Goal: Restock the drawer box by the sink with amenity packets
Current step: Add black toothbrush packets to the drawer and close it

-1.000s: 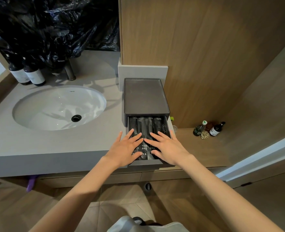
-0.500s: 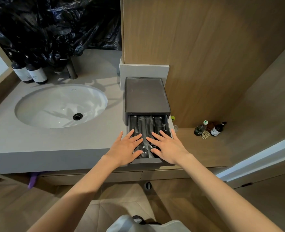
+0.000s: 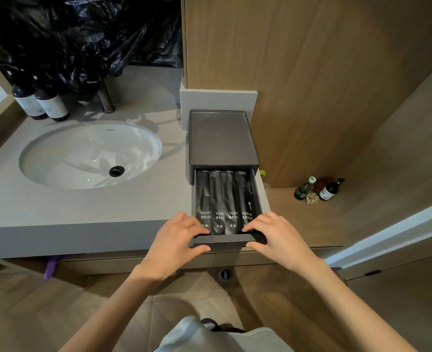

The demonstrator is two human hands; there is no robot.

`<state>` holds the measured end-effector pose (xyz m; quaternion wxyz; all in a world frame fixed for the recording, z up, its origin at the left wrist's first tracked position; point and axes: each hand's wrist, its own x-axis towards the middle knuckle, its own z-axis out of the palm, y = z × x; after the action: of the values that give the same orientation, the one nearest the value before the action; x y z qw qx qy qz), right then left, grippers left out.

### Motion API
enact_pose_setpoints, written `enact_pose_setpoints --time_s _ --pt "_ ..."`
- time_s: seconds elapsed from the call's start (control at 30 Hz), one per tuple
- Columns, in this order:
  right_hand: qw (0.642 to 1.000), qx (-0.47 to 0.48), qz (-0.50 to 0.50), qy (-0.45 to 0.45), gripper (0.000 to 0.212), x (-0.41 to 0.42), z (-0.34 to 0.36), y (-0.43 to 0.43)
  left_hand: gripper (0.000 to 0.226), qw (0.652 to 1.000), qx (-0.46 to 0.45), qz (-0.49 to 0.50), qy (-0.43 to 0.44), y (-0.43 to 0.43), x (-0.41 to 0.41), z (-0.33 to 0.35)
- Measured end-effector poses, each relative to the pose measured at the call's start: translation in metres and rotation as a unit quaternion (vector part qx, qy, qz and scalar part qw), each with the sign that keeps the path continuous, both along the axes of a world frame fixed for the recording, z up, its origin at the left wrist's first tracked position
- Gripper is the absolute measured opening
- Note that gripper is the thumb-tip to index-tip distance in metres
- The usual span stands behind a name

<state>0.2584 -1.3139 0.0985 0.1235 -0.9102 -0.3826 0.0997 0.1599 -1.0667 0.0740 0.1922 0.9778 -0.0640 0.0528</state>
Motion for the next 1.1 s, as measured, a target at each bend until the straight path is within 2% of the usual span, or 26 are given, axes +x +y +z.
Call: enact_pose_setpoints --time_s 0.13,0.4,0.67,0.77,0.9,1.1 --pt "1.000 -0.012 -0.007 -0.012 0.027 -0.001 -0.006 -0.001 0.031 1.000 -0.001 -0.011 0.006 0.001 0.001 -0.002" --pt "0.999 0.017 -0.032 0.006 0.028 0.006 -0.004 0.000 0.032 1.000 -0.015 0.011 -0.001 0.005 0.010 0.004" --pt "0.997 0.049 -0.058 -0.002 0.028 0.038 -0.002 0.018 0.031 0.999 0.016 0.046 -0.003 0.013 0.052 0.014" --pt "0.996 0.063 -0.057 -0.030 0.031 0.047 -0.002 0.022 0.045 0.997 0.032 0.062 -0.019 0.015 0.063 0.016" --pt "0.995 0.058 -0.052 -0.062 0.055 0.060 -0.001 0.029 0.080 0.995 0.032 0.096 -0.024 0.021 0.076 0.014" --pt "0.997 0.013 -0.059 -0.045 0.080 0.090 0.005 0.046 0.088 0.995 0.066 0.073 0.032 0.027 0.106 0.022"
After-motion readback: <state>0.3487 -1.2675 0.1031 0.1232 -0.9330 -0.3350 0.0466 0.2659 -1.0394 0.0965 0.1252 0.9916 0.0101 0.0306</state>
